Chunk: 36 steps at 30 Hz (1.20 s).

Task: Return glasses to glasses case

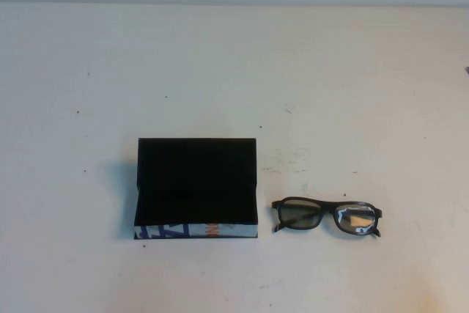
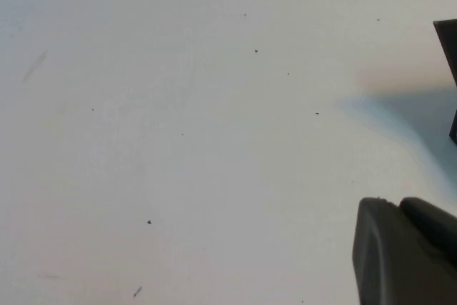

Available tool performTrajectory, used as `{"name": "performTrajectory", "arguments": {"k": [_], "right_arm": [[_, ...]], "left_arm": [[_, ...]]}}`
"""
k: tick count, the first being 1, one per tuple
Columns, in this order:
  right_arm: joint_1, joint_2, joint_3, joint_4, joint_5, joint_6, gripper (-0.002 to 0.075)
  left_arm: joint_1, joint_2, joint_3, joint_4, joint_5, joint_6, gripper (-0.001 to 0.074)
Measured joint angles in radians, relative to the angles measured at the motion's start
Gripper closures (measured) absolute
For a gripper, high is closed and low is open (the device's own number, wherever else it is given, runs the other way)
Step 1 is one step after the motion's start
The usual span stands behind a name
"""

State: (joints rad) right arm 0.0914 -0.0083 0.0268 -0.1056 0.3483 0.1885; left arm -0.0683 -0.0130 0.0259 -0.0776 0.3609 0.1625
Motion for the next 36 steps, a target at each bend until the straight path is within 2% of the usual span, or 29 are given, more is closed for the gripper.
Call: {"name": "performTrajectory", "arguments": {"k": [27, 32, 36], "right_arm": [[0.000, 0.000, 0.000, 0.012, -0.016, 0.000, 0.0737], [0.000, 0.000, 0.000, 0.137, -0.045, 0.000, 0.0737], [0.000, 0.000, 0.000, 0.343, -0.130, 0.000, 0.0737]], "left_arm": [[0.000, 0.000, 0.000, 0.000, 0.000, 0.000, 0.0736], [0.000, 0.000, 0.000, 0.000, 0.000, 0.000, 0.0736], [0.000, 0.000, 0.000, 0.000, 0.000, 0.000, 0.0736]]}}
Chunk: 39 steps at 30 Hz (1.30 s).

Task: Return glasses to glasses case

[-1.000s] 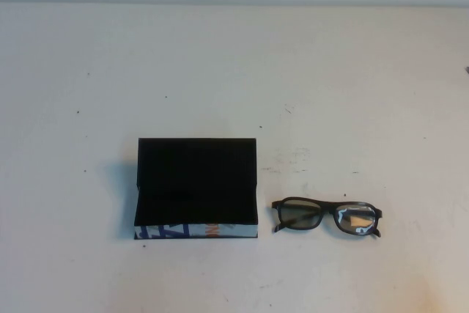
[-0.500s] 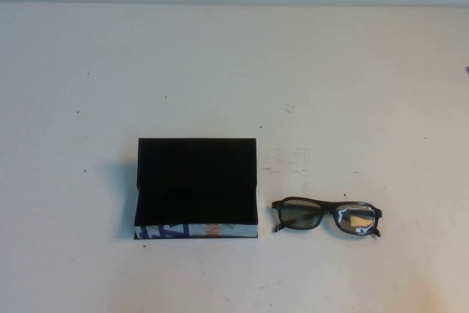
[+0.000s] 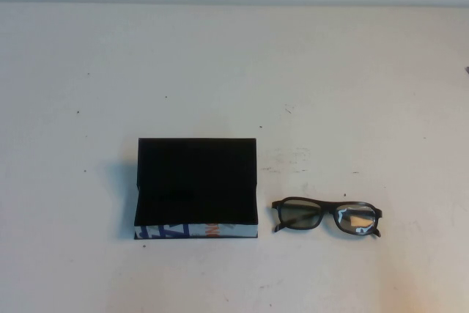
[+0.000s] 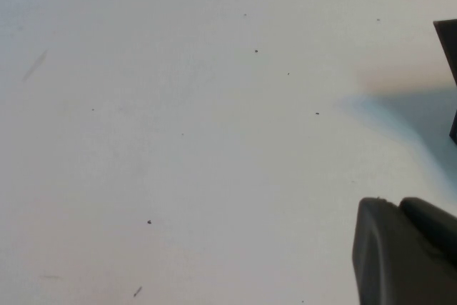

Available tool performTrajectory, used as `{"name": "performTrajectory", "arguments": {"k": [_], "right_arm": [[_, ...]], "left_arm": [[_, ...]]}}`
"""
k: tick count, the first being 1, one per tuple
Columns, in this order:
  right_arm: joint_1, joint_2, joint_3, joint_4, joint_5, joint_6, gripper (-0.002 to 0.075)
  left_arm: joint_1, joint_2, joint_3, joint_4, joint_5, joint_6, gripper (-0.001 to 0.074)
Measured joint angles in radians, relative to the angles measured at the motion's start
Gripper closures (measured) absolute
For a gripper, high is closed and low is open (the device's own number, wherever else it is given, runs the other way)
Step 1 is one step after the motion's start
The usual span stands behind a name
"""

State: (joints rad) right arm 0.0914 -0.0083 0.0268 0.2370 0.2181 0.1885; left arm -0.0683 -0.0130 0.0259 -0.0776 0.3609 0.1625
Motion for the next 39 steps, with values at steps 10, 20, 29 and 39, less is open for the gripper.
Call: {"name": "performTrajectory", "arguments": {"k": [10, 20, 29, 39], "right_arm": [[0.000, 0.000, 0.000, 0.352, -0.181, 0.000, 0.0737], [0.000, 0.269, -0.281, 0.390, 0.317, -0.107, 0.0737], [0.000, 0.738, -0.636, 0.235, 0.752, -0.371, 0.0737], [0.108, 1.102, -0.867, 0.194, 0.799, -0.665, 0.0737]], "left_arm": [[0.000, 0.000, 0.000, 0.000, 0.000, 0.000, 0.0736], [0.000, 0.000, 0.000, 0.000, 0.000, 0.000, 0.0736], [0.000, 0.000, 0.000, 0.000, 0.000, 0.000, 0.0736], [0.000, 0.000, 0.000, 0.000, 0.000, 0.000, 0.0736]]}}
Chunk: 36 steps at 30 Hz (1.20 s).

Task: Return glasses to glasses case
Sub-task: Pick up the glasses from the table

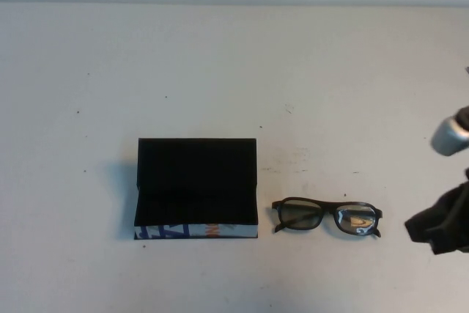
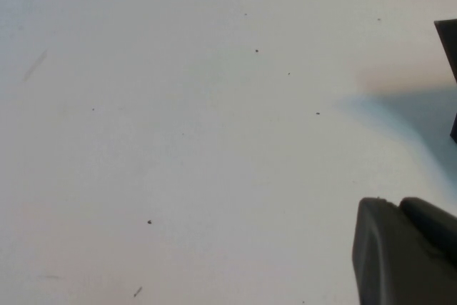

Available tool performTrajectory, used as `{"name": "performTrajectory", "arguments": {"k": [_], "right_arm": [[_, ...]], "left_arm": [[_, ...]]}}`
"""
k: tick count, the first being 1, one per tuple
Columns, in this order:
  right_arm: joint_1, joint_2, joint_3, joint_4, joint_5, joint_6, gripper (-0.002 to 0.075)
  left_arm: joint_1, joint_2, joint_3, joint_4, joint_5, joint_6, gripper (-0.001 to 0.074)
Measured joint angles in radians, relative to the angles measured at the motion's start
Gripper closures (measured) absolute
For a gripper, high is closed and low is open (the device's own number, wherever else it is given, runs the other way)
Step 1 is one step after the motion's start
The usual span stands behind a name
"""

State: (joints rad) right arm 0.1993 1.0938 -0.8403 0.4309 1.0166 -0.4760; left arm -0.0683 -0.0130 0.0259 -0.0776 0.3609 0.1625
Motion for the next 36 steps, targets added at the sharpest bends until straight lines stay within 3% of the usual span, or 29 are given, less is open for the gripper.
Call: {"name": "performTrajectory", "arguments": {"k": [7, 11, 16, 20, 22, 36], "right_arm": [[0.192, 0.236, -0.186, -0.075, 0.035, -0.195, 0.0733], [0.253, 0.364, -0.299, -0.126, 0.085, -0.338, 0.0683], [0.270, 0.506, -0.397, -0.168, 0.118, -0.497, 0.0545], [0.271, 0.595, -0.448, -0.239, 0.128, -0.525, 0.0405], [0.271, 0.631, -0.461, -0.252, 0.128, -0.537, 0.0371], [0.271, 0.752, -0.546, -0.281, 0.109, -0.621, 0.0341]], "left_arm": [[0.000, 0.000, 0.000, 0.000, 0.000, 0.000, 0.0736], [0.000, 0.000, 0.000, 0.000, 0.000, 0.000, 0.0736], [0.000, 0.000, 0.000, 0.000, 0.000, 0.000, 0.0736], [0.000, 0.000, -0.002, 0.000, 0.000, 0.000, 0.0736], [0.000, 0.000, -0.002, 0.000, 0.000, 0.000, 0.0736], [0.000, 0.000, -0.002, 0.000, 0.000, 0.000, 0.0736]]}}
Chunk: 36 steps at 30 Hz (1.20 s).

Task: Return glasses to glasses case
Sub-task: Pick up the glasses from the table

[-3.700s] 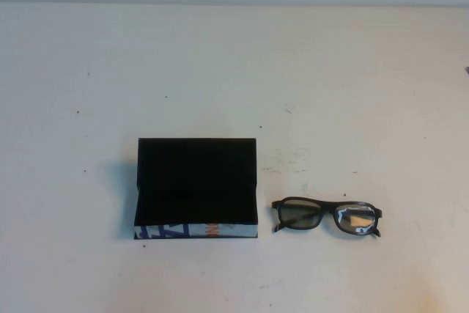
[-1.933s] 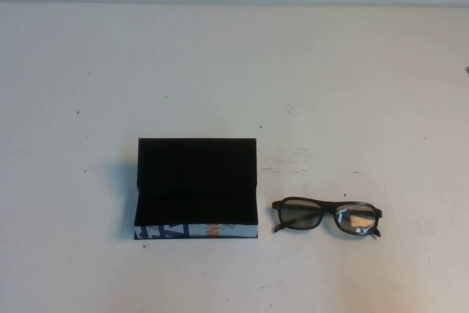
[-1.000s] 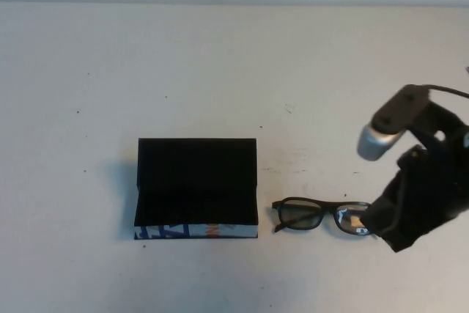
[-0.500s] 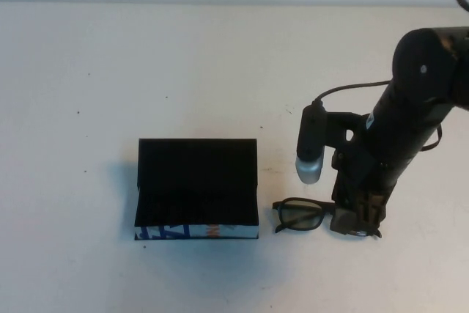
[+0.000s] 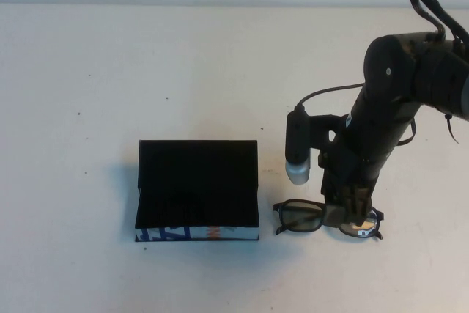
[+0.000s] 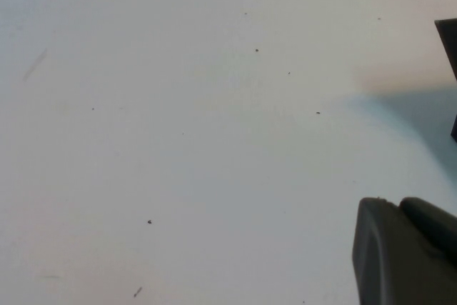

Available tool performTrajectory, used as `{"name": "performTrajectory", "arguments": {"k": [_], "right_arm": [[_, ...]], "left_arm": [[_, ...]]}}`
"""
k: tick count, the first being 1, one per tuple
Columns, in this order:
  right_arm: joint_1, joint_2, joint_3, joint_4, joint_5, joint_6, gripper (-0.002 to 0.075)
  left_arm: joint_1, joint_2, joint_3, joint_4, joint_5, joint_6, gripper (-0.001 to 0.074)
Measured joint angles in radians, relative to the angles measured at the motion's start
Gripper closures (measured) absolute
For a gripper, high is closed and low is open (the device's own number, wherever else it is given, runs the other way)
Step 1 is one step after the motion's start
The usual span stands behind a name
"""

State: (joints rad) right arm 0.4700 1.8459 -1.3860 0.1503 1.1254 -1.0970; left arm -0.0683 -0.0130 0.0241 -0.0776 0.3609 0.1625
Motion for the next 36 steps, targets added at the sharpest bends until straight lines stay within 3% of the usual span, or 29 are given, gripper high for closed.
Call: {"name": "performTrajectory", "arguments": {"k": [36], "right_arm": [[-0.017, 0.090, -0.004, -0.004, -0.066, -0.092, 0.0295]], "left_arm": [[0.000, 0.000, 0.000, 0.000, 0.000, 0.000, 0.0736]]}}
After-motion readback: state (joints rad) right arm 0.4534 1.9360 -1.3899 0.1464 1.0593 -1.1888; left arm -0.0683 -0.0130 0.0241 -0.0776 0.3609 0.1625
